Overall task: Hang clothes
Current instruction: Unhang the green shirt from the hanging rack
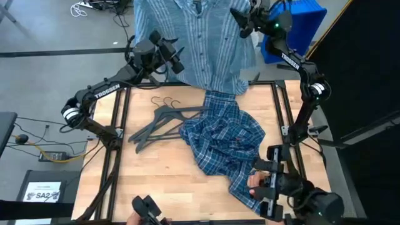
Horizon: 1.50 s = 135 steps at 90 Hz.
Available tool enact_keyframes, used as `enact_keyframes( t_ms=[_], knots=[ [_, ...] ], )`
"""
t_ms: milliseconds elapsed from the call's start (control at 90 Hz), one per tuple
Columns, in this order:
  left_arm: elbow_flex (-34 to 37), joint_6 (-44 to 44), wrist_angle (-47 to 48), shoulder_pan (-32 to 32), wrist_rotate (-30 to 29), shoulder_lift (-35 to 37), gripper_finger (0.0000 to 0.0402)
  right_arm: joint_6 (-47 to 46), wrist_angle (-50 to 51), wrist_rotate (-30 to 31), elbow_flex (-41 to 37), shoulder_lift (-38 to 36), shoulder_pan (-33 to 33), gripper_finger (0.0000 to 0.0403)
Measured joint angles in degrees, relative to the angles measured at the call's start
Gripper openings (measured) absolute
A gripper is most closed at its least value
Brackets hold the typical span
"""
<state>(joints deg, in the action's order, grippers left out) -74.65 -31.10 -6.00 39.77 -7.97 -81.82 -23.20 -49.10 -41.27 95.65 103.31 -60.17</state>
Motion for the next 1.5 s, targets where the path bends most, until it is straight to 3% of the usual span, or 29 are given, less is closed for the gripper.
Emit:
enact_keyframes(
  t_ms=[156,322,711,1089,1422,1500],
  knots=[
    [0.0,0.07,0.49,-0.02,0.06,0.0,0.0174,2.45,-2.43,4.38,0.03,0.0,1.87,0.007],
    [0.0,0.07,1.18,-0.02,0.09,0.0,0.0174,3.87,-2.52,2.84,0.03,0.0,2.32,0.001],
    [0.0,0.01,1.0,-0.02,0.09,0.02,0.0174,-1.01,-10.23,0.74,0.4,0.02,3.22,0.0002],
    [0.0,1.63,-3.43,-1.83,2.34,0.35,0.0174,0.49,-4.27,-2.46,7.53,0.04,8.16,0.0001],
    [0.0,0.77,-0.04,-15.09,3.11,10.19,0.0174,3.96,3.15,-2.14,8.4,-0.46,9.44,0.0],
    [0.0,-2.11,1.76,-18.57,0.07,13.25,0.0174,4.1,3.56,-3.09,8.4,-0.88,9.6,0.0]
  ],
)
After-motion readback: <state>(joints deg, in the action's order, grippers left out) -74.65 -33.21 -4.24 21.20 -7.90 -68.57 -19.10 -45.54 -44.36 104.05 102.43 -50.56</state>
